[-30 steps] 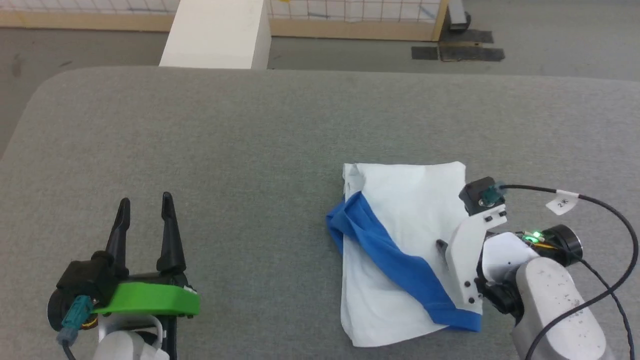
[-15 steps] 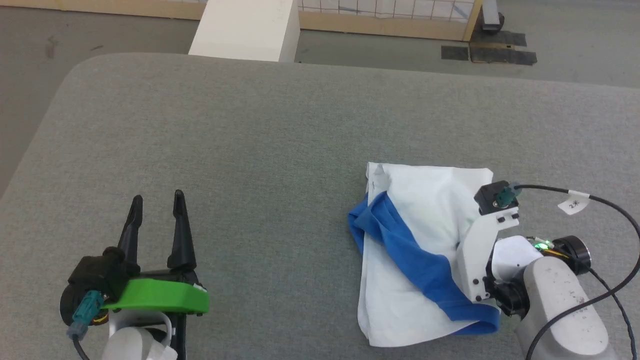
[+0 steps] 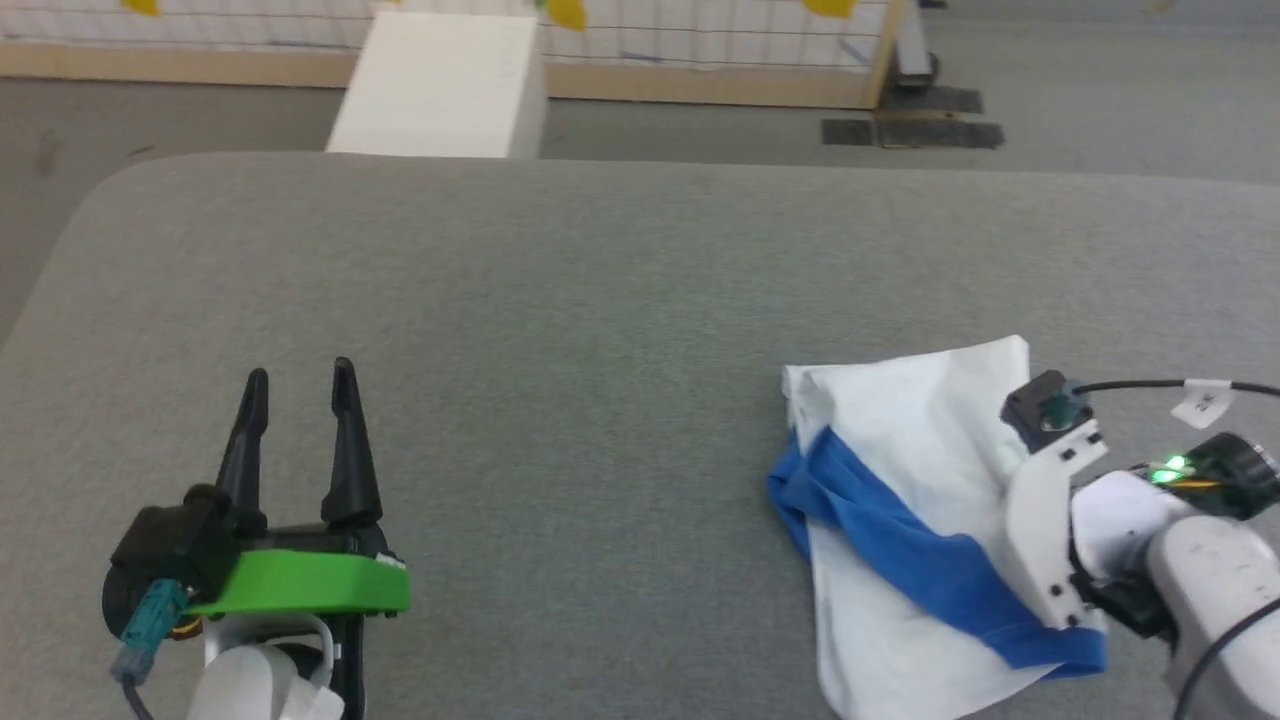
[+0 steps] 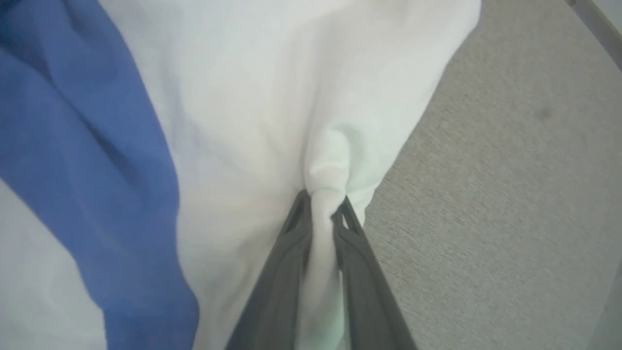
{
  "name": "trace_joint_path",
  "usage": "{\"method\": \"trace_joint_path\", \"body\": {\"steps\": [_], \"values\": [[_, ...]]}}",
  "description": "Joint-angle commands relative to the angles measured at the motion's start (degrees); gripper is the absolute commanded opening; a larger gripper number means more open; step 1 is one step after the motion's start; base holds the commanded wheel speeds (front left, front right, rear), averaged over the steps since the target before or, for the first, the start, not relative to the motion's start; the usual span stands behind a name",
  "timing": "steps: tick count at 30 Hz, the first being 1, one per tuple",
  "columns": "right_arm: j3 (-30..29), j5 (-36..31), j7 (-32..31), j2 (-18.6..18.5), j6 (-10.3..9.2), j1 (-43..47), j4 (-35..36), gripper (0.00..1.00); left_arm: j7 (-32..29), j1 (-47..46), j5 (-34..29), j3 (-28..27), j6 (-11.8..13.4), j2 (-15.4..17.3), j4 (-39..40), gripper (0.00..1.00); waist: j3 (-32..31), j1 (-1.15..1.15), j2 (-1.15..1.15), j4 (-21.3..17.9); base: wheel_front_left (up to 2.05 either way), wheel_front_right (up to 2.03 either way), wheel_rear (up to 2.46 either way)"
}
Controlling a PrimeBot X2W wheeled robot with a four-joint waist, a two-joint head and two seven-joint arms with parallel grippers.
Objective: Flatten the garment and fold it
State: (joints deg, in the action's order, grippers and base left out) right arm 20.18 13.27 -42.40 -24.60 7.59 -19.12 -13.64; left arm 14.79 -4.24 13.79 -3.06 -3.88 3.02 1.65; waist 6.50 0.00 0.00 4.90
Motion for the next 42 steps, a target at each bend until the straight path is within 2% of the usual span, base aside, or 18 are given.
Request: {"method": "trace_joint_path", "body": {"steps": [1, 3, 6, 14, 20, 26, 27, 28, 29, 36, 40, 42], "values": [[0.78, 0.84, -0.23, -1.94, -0.10, -1.49, 0.63, 0.00, 0.21, -0.94, 0.64, -0.17, 0.35, -0.13, 0.70, 1.00, 4.35, 0.00, 0.00, -8.01, 0.00, 0.00, 0.00], [1.98, 1.64, -0.43, -5.68, -0.10, -3.47, 0.78, 0.00, 0.21, -1.92, 0.50, -0.39, 0.44, -0.14, 1.64, 1.00, 6.70, 0.00, 0.00, -10.61, 0.00, 0.00, 0.00], [1.98, 2.51, 0.07, -9.41, -0.10, -5.95, -0.39, 0.00, 0.21, -3.61, -0.33, -0.17, 0.09, -0.14, 2.27, 1.00, 9.94, 0.00, 0.00, -12.79, 0.00, 0.00, 0.00], [0.21, 0.97, 7.26, -17.84, -0.10, -12.73, -6.23, 0.00, 0.21, -8.32, -2.77, -0.14, -0.71, 1.07, 4.30, 1.00, 19.15, 0.00, 0.00, -12.87, 0.00, 0.00, 0.00], [-2.79, -0.34, 12.33, -22.28, -0.10, -16.82, -11.75, 0.00, 0.18, -9.62, -3.37, -1.59, 0.00, 2.52, 6.69, 1.00, 23.83, 0.00, 0.00, -11.05, 0.00, 0.00, 0.00], [-6.01, -1.05, 14.58, -23.58, -0.10, -18.75, -17.14, 0.00, -0.12, -9.52, -3.11, -2.67, 0.54, 3.47, 8.29, 1.00, 25.56, 0.00, 0.00, -10.29, 0.00, 0.00, 0.00], [-6.70, -1.09, 14.85, -23.41, -0.10, -18.94, -18.07, 0.14, -0.15, -9.42, -3.03, -2.77, 0.60, 3.57, 8.33, 1.00, 25.53, 0.00, 0.00, -10.28, 0.00, 0.00, 0.00], [-7.53, -1.29, 15.46, -23.14, -0.10, -19.25, -18.88, 0.67, -0.15, -9.31, -2.92, -2.91, 0.71, 3.59, 8.29, 1.00, 25.34, 0.00, 0.00, -10.32, 0.00, 0.00, 0.00], [-7.78, -1.57, 15.94, -22.93, -0.10, -19.38, -19.31, 1.00, -0.14, -9.21, -2.77, -3.00, 0.80, 3.55, 8.17, 1.00, 24.99, 0.00, 0.00, -10.36, 0.00, 0.00, 0.00], [-10.10, -0.25, 22.68, -20.28, -0.10, -22.17, -18.40, 1.00, -0.02, -7.82, -1.54, -3.85, 1.31, 3.15, 5.75, 1.00, 18.63, 0.00, 0.00, -11.10, 0.00, 0.00, 0.00], [-11.74, 2.14, 27.84, -16.68, -0.10, -24.45, -14.77, 1.00, 0.06, -6.26, 0.00, -5.35, 2.16, 2.56, 4.01, 1.00, 13.00, 0.00, 0.00, -11.27, 0.00, 0.00, 0.00], [-12.94, 3.62, 30.08, -13.30, -0.10, -24.80, -12.17, 1.00, 0.09, -5.23, 0.76, -6.11, 2.76, 2.21, 3.04, 1.00, 9.80, 0.00, 0.00, -11.02, 0.00, 0.00, 0.00]]}}
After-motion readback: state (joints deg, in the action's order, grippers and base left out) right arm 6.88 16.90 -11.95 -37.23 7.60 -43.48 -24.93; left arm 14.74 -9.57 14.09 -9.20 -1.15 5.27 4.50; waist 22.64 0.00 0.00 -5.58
